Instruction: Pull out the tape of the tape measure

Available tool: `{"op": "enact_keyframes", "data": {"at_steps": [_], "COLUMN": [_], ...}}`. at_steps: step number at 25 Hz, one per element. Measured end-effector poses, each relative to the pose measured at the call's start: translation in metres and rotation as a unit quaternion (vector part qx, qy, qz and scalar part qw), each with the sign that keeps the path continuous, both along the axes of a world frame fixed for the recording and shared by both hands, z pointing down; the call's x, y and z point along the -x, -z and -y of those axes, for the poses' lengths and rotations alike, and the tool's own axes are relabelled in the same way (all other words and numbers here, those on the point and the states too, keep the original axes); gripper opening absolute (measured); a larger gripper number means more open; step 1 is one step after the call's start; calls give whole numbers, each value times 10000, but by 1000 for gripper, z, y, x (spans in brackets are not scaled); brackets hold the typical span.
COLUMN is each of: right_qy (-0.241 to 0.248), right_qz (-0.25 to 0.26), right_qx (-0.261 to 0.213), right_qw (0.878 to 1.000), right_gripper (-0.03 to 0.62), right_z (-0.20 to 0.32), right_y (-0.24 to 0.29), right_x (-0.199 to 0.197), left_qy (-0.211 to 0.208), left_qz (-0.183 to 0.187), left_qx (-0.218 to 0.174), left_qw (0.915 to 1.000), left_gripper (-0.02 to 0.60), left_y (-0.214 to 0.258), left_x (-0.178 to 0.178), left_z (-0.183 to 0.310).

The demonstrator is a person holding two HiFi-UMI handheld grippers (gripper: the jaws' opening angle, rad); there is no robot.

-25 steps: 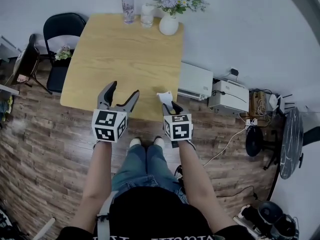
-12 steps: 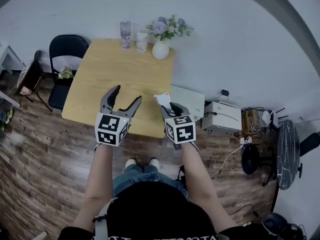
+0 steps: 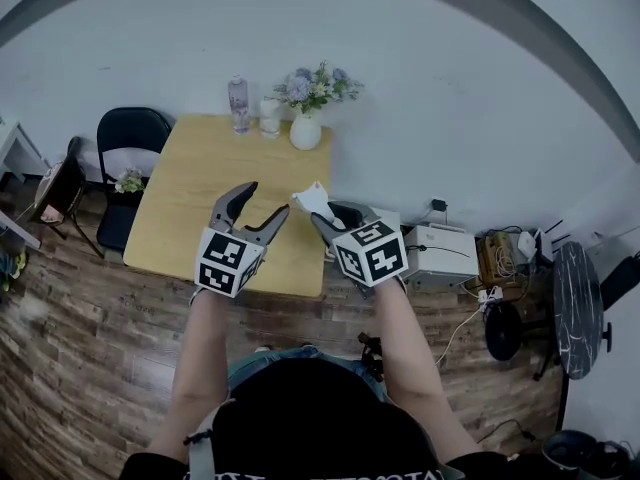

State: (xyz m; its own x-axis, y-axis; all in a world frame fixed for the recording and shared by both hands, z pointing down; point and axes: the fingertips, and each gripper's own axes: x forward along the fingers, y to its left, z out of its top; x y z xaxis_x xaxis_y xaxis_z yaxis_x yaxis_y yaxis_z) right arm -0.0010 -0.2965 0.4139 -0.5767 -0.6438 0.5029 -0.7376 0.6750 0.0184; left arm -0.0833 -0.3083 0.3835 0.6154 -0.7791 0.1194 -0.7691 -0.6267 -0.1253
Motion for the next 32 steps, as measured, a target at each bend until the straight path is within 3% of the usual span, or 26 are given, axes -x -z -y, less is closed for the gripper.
{"op": "enact_keyframes", "data": {"at_steps": [8, 13, 16, 21, 25, 28, 32], "right_qy": [371, 508, 484, 150, -90, -391, -824], "right_qz": [-288, -386, -306, -180, -73, -273, -232], "right_qx": [-105, -92, 121, 526, 694, 674, 712], "right_qw": [9988, 9979, 9983, 9983, 9975, 9966, 9938], "right_gripper": [146, 146, 146, 146, 146, 146, 146], "right_z": [-7, -8, -9, -2, 2, 7, 13], "right_y": [8, 11, 10, 7, 6, 2, 4], "right_x": [-2, -7, -9, -12, -19, -26, -50], "left_qy": [-821, -1292, -1391, -1120, -851, -567, 44], "left_qz": [669, 755, 585, 791, 732, 834, 501], "left_qx": [-230, -208, 100, 232, 420, 506, 708], "left_qw": [9941, 9885, 9885, 9903, 9928, 9936, 9962], "left_gripper": [155, 43, 41, 41, 40, 40, 40], "left_y": [-1, -1, -1, -2, -2, -3, 1], "left_x": [-39, -51, -49, -46, -33, -23, 14], "left_z": [-7, -15, -14, -5, 1, 8, 20]}}
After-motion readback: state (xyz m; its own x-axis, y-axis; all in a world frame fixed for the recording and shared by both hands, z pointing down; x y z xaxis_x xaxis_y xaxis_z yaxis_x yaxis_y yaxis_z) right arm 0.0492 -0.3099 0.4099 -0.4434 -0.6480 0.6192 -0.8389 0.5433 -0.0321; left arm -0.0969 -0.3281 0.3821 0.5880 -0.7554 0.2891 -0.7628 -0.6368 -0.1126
